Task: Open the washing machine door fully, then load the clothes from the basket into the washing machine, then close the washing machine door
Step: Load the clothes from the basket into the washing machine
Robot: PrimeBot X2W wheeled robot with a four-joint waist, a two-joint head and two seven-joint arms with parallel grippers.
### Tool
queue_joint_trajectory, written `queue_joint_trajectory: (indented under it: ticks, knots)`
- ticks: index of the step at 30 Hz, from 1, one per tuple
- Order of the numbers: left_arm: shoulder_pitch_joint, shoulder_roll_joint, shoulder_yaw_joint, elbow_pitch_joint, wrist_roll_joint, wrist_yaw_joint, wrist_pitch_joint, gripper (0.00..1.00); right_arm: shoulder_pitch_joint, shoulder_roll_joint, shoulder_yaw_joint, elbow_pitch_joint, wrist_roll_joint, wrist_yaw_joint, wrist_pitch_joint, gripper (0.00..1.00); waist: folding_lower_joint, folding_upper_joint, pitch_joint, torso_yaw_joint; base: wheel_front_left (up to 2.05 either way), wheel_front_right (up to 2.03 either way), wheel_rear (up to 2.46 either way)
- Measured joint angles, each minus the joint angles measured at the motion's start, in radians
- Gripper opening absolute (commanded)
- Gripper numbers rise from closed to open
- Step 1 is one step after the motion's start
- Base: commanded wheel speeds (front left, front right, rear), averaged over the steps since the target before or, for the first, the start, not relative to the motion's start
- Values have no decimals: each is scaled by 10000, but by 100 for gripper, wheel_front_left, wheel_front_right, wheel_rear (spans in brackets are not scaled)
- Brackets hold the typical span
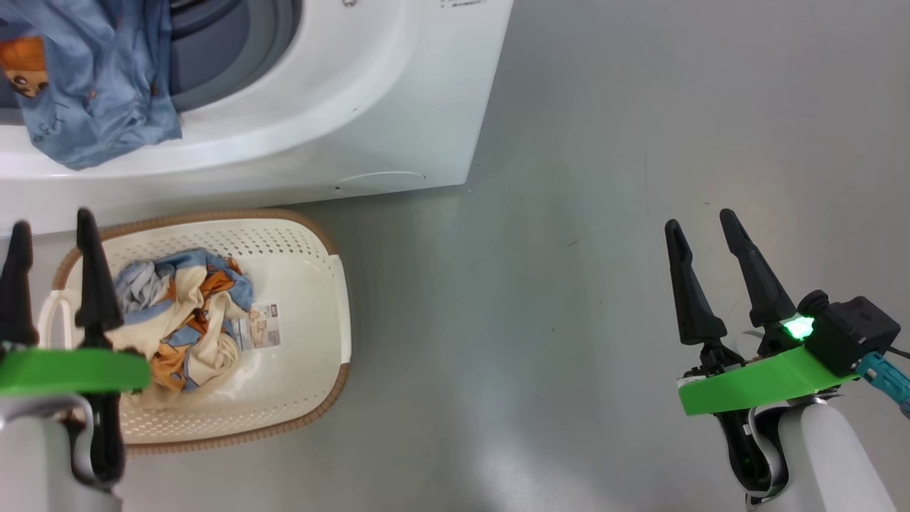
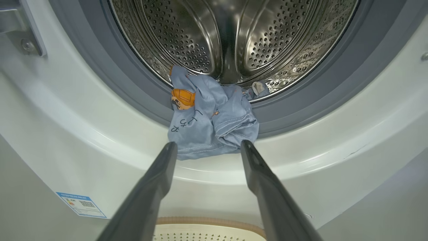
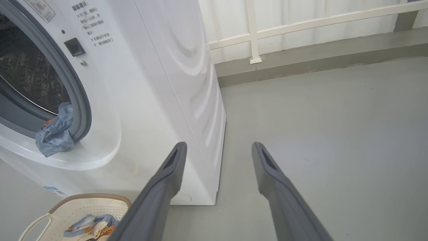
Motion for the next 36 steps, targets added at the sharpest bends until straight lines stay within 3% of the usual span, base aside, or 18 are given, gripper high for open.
queue_joint_trajectory:
  ticks: [10, 21, 36]
  knots:
    - [1452, -301, 360, -1118, 148, 0, 0, 100, 0, -52, 40, 35, 6, 0, 0, 100, 0, 0, -163, -95, 0, 0, 0]
    - [1566, -462, 301, -1072, 201, -2, 0, 100, 0, -84, 63, 38, 8, 0, 0, 100, 0, 0, -160, -96, 0, 0, 0]
    - [-994, 240, -531, 1108, -6, -2, 2, 100, -139, -25, 119, -8, 4, 0, 0, 100, 0, 0, 467, -107, 0, 0, 0]
